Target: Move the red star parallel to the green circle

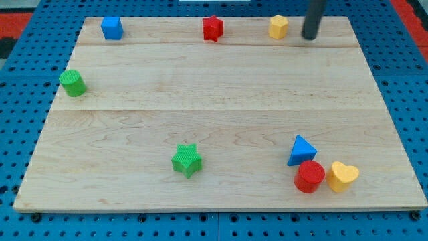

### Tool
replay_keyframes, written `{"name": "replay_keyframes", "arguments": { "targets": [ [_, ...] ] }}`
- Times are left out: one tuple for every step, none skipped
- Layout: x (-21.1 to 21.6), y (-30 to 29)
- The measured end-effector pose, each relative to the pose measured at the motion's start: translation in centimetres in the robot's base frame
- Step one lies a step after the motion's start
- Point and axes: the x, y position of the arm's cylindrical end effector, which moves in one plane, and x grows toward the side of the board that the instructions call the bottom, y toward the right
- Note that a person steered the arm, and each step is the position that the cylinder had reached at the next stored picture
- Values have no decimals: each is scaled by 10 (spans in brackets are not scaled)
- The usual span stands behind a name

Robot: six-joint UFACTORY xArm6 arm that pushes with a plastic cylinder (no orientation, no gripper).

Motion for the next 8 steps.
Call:
{"name": "replay_keyframes", "arguments": {
  "targets": [
    [-37, -26],
    [-37, -113],
    [-37, -185],
    [-28, -241],
    [29, -271],
    [9, -258],
    [19, -216],
    [63, -245]
  ]
}}
